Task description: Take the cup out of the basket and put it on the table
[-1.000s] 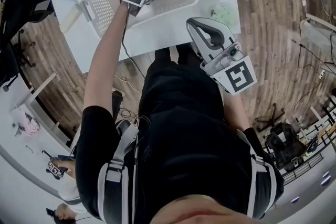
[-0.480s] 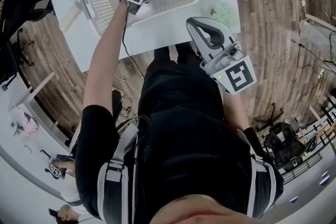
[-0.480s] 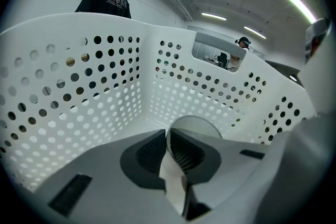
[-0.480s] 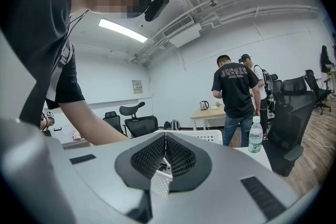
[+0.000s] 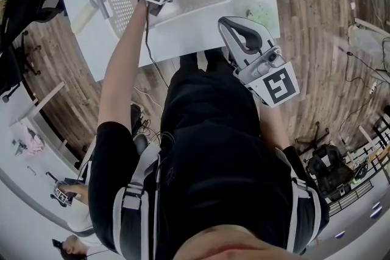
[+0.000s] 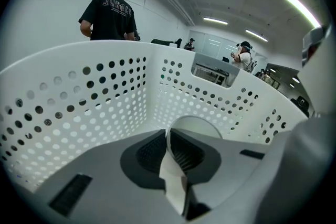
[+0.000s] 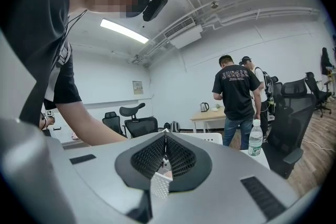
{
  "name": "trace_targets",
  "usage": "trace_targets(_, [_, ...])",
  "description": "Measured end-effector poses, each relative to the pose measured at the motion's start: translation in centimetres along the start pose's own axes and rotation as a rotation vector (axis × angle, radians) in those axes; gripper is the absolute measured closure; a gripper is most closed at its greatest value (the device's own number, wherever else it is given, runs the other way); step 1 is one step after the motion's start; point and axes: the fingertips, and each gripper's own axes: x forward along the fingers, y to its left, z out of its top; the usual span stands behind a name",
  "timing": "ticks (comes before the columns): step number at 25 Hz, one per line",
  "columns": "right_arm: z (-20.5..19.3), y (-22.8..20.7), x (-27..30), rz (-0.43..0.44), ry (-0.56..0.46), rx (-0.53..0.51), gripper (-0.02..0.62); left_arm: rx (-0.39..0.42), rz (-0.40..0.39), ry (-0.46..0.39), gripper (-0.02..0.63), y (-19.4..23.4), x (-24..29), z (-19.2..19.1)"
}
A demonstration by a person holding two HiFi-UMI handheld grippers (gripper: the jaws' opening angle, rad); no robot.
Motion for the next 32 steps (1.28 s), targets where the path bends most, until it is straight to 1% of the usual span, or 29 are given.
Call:
trace_targets(12, [1.1, 0.6, -0.6, -0.015, -0.016, -0.024, 0.575, 0.012, 0.04, -0.048, 0.56, 0.7, -4.8, 3.7])
trace_targets(15, [1.4, 0.8, -0.9, -0.016, -0.024, -0.032, 0.575, 0.012, 0.04, -0.072, 0.56, 0.5, -6.6, 4.7])
trace_targets(22, [2.0, 1.3, -1.4, -0.025, -0.036, -0.044, 0.575, 0.008, 0.04, -0.146, 0.56, -1.4, -11.2, 6.8])
trace_targets(26, [2.4, 1.7, -1.9, -0.022, -0.043, -0.053, 0.575, -0.003, 0.038, -0.157, 0.56, -3.0, -13.6, 7.4])
trace_targets(29, [2.6, 2.0, -1.5, -0.022, -0.045, -0.058, 0.575, -0.011, 0.022, -0.176, 0.56, -3.9, -15.4, 8.0])
trace_targets(32, [2.7, 2.2, -1.2, -0.021, -0.044, -0.062, 0.575, 0.003, 0.008, -0.194, 0.56, -4.9, -17.2, 8.6])
